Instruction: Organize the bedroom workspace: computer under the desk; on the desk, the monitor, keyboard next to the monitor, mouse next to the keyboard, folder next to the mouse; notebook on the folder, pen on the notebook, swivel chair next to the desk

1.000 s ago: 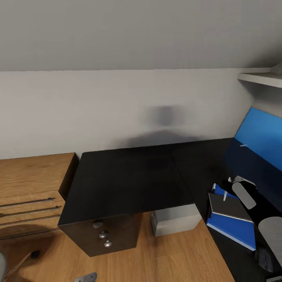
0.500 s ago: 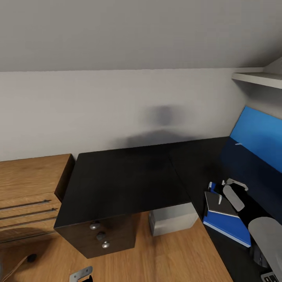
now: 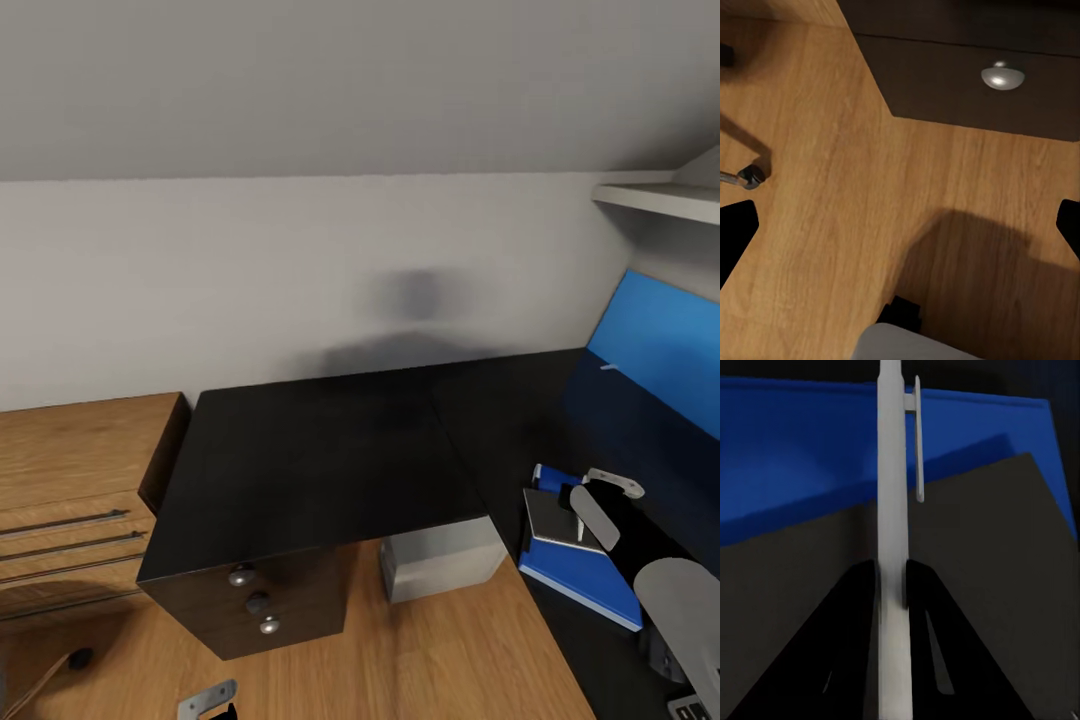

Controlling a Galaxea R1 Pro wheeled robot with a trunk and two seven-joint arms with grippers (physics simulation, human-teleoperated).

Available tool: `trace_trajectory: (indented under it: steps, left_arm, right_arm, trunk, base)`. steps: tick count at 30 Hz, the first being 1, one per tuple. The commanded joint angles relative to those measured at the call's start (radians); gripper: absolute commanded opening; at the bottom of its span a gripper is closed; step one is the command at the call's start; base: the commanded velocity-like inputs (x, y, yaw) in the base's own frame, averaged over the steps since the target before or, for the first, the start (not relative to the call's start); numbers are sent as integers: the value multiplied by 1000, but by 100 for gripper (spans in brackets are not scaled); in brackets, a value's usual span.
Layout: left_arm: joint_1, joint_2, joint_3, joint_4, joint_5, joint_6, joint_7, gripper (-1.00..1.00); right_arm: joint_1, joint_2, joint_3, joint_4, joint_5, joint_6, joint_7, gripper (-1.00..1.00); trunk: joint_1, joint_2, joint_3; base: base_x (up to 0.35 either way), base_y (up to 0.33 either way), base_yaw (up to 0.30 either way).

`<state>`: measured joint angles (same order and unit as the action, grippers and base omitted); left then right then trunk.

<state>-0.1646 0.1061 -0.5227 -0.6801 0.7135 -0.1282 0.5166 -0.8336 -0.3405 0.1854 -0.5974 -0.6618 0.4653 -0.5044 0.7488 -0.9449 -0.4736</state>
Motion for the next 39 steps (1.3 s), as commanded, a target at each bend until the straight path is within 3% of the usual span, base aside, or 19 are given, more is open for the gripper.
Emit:
trace_trajectory:
  steps: [1, 13, 14, 39]
  left_arm:
    - [-1, 1, -8, -1, 11, -7, 7, 100]
    - [-1, 2, -9, -1, 11, -7, 7, 100]
    - [-1, 3, -9, -1, 11, -7, 7, 100]
    - [-1, 0, -11, 4, 12, -7, 5, 100]
  right_arm:
    - [-1, -2, 8, -1, -9, 3, -8, -100]
    - [-1, -2, 8, -1, -7, 1, -9, -100]
    - [-1, -2, 8, -1, -7, 1, -9, 100]
    - [-1, -3, 8, -19, -5, 1, -8, 100]
  trunk:
    - [4, -8, -4]
    - [8, -15, -7]
    - [8, -15, -7]
    - [8, -15, -7]
  base:
    - [0, 0, 0]
    - [0, 0, 0]
    - [0, 0, 0]
    - [0, 0, 0]
